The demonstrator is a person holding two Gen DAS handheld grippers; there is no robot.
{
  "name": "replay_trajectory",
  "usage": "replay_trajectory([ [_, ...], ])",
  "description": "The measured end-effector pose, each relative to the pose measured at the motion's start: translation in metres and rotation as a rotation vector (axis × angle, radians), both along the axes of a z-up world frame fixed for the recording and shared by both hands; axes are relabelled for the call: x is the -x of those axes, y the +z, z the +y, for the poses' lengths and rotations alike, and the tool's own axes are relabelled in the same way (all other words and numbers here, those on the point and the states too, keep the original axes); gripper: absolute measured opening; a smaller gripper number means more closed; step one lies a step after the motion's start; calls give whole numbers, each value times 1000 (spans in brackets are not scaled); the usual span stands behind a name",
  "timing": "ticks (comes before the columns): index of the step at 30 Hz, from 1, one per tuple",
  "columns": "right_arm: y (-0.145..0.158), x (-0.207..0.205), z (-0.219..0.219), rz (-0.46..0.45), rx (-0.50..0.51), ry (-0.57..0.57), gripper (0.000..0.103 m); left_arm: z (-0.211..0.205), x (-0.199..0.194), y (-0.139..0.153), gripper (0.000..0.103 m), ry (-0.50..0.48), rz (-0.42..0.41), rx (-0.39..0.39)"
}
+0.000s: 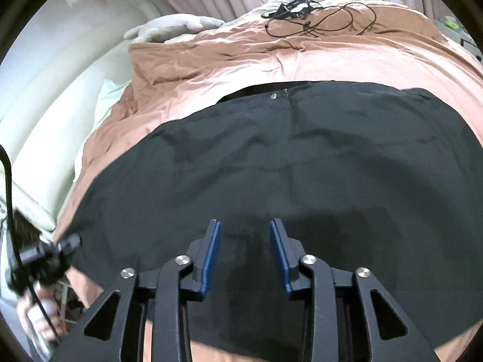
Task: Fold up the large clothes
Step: 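Grasp the black shirt's hem edge with both grippers, then lift the hem with both grippers and fold it over toward the collar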
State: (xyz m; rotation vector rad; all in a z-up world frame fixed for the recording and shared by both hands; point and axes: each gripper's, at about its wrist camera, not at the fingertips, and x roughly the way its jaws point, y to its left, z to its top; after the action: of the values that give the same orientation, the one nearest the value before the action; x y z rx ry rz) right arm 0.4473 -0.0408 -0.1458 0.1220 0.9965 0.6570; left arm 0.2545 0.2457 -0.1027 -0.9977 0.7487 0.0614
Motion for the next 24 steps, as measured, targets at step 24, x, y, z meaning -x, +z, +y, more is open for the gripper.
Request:
replay_trajectory([
  [24,-62,55,-38,87,-85,-24,15,-97,-73,118,10,-237,-177,-180],
])
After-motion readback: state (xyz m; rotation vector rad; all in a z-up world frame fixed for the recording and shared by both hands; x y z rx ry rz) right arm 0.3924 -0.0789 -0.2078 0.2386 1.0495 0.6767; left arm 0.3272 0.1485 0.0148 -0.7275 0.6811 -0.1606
